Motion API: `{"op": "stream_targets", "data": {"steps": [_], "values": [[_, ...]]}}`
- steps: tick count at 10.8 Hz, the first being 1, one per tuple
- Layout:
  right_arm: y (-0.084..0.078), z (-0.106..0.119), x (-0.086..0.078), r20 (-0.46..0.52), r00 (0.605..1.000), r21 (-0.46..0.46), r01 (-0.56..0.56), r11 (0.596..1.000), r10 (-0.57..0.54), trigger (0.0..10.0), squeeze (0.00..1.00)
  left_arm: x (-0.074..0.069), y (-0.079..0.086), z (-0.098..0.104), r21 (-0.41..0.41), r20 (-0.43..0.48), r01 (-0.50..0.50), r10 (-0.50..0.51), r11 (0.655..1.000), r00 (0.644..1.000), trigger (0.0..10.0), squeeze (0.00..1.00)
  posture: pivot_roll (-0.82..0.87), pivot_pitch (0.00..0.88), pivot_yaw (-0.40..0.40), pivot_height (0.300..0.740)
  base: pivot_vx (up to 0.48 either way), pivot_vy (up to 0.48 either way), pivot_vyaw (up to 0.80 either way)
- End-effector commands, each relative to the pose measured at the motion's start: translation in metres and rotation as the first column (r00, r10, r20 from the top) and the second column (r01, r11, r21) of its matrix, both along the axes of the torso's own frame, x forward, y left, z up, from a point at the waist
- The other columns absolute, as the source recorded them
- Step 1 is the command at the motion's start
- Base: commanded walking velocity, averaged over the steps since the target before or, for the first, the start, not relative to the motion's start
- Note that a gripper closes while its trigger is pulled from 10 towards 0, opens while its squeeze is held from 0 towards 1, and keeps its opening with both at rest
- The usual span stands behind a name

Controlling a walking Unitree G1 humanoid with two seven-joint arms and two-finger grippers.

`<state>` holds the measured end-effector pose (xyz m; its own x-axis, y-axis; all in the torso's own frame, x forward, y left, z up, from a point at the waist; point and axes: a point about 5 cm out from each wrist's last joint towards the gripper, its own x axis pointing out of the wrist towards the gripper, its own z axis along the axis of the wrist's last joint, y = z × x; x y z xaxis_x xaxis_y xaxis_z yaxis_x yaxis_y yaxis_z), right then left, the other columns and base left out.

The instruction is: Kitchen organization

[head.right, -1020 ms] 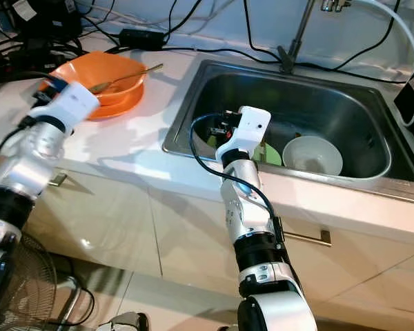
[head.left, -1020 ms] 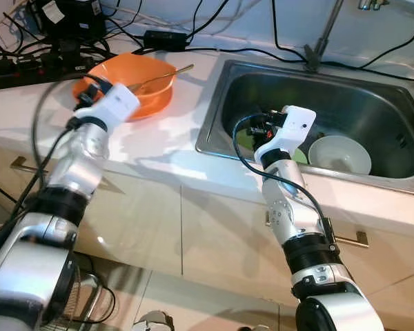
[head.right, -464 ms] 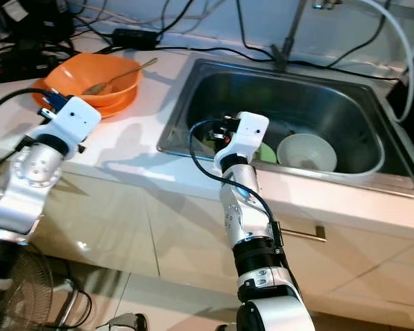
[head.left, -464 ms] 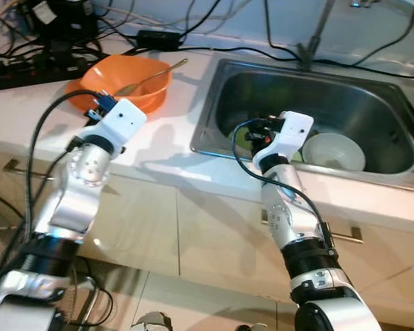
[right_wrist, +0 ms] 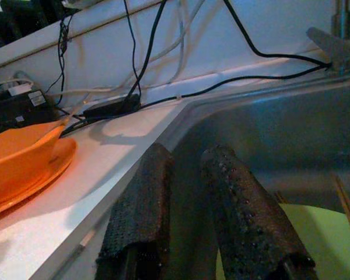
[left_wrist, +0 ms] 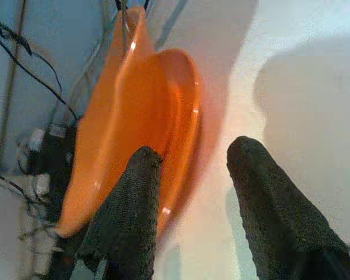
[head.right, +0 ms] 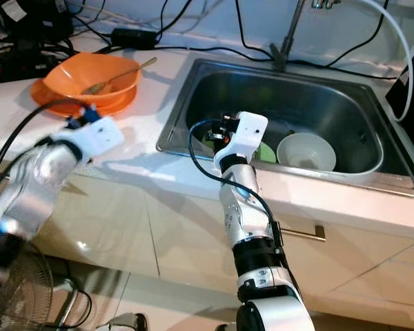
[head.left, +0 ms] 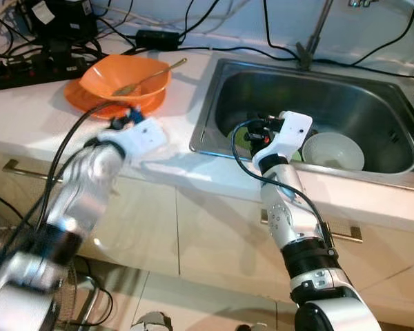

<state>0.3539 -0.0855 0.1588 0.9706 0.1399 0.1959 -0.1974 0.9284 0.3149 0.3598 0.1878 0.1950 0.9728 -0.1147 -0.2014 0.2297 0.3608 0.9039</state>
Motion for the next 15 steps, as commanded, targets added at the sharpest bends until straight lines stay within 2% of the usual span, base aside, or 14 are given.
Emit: {"op": "stream_targets", "data": {"steps": [1, 4, 9, 12, 13, 14, 15], "values": [[-0.002, 0.004, 0.001, 0.009, 1.0, 0.01, 0.005, 1.0, -0.005, 10.0, 0.0, 0.005, 0.002, 0.003, 0.063, -0.007, 0.012, -0.012, 0.998, 1.0, 10.0, 0.0, 0.1, 0.066, -0.039, 0.74, 0.0, 0.0, 0.0], [-0.004, 0.004, 0.001, 0.006, 1.0, 0.015, 0.011, 1.0, -0.011, 10.0, 0.0, 0.022, 0.012, 0.003, 0.118, -0.058, -0.01, 0.017, 0.993, 0.998, 10.0, 0.0, 0.09, 0.068, -0.032, 0.74, 0.0, 0.0, 0.0], [-0.005, 0.001, -0.001, -0.004, 1.0, 0.025, 0.017, 1.0, -0.017, 10.0, 0.0, 0.034, 0.017, -0.002, 0.142, -0.107, -0.006, 0.021, 0.99, 0.994, 10.0, 0.0, 0.09, 0.078, -0.027, 0.74, 0.0, 0.0, 0.0], [-0.006, -0.001, -0.004, -0.011, 1.0, 0.027, 0.021, 0.999, -0.021, 10.0, 0.0, 0.039, 0.015, -0.004, 0.144, -0.126, 0.018, 0.001, 0.989, 0.992, 10.0, 0.0, 0.07, 0.087, -0.022, 0.74, 0.0, 0.0, 0.0], [-0.006, -0.002, -0.005, -0.014, 1.0, 0.028, 0.022, 0.999, -0.022, 10.0, 0.0, 0.04, 0.015, -0.003, 0.145, -0.128, 0.024, -0.005, 0.989, 0.992, 8.4, 0.0, 0.07, 0.089, -0.022, 0.74, 0.0, 0.0, 0.0], [-0.006, -0.003, -0.006, -0.018, 1.0, 0.028, 0.023, 0.999, -0.023, 10.0, 0.0, 0.041, 0.013, -0.003, 0.138, -0.132, 0.031, -0.013, 0.99, 0.991, 0.0, 0.0, 0.07, 0.095, -0.021, 0.74, 0.0, 0.0, 0.0], [-0.006, -0.003, -0.006, -0.02, 1.0, 0.028, 0.024, 0.999, -0.023, 10.0, 0.0, 0.041, 0.012, -0.003, 0.136, -0.133, 0.033, -0.015, 0.99, 0.991, 0.0, 0.0, 0.07, 0.095, -0.021, 0.74, 0.0, 0.0, 0.0]]}}
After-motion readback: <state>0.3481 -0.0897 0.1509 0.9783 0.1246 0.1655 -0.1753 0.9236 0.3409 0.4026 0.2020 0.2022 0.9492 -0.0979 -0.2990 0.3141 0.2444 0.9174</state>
